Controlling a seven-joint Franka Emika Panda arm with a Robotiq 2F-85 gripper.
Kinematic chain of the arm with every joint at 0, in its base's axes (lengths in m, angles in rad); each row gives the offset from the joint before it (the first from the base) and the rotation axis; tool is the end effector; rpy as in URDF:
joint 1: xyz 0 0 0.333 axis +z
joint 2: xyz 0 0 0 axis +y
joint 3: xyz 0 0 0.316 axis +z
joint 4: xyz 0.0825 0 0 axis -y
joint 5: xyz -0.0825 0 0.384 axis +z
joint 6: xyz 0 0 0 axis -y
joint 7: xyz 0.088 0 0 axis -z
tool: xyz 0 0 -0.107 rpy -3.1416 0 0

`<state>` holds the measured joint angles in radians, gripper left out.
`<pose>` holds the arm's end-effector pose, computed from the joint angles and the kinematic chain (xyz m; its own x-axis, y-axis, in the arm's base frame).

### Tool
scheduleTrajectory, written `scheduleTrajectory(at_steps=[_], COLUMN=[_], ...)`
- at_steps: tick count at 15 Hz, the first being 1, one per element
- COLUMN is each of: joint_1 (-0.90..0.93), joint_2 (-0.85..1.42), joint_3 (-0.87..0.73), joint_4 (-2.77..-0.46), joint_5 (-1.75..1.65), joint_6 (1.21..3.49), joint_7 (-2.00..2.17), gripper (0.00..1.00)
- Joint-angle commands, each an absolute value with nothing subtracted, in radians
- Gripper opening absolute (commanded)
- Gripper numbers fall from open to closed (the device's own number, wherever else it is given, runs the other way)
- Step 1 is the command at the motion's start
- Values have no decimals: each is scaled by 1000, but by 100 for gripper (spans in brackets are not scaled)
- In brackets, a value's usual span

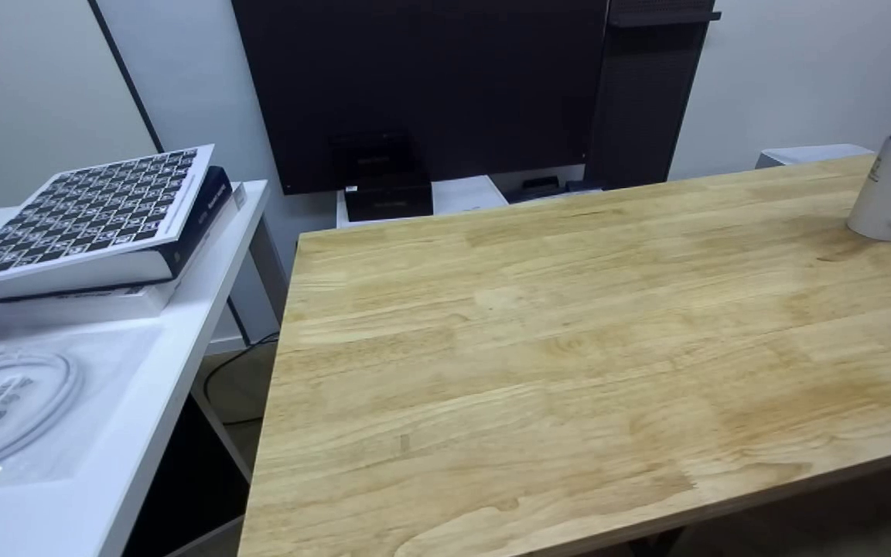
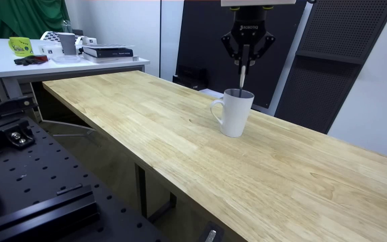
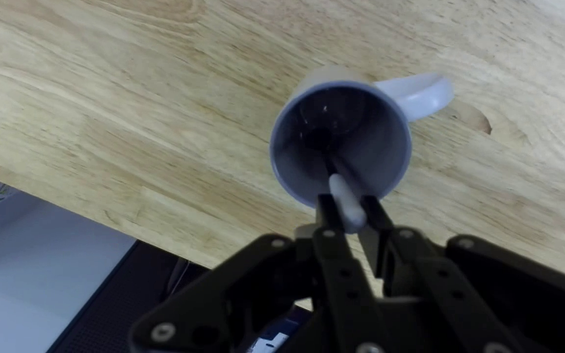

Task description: Put the spoon on the table

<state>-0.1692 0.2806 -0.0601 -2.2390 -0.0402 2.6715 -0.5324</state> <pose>0.5464 -0.1262 0.2576 0.9346 0.3383 0.1096 0.3267 -0.9386 0.1110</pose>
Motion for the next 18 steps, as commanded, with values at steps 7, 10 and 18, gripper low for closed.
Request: scheduleTrajectory(at_steps=[7,10,18], joint_1=[-162,-165,-160], joint_2=[345,377,381], joint_3=[-40,-44,4], joint_4=[-1845,-1700,-1595], joint_5=[-41,-31,37], joint_6=[2135,1960,1912], joint_7=[-539,-550,-636], gripper=[4,4,4])
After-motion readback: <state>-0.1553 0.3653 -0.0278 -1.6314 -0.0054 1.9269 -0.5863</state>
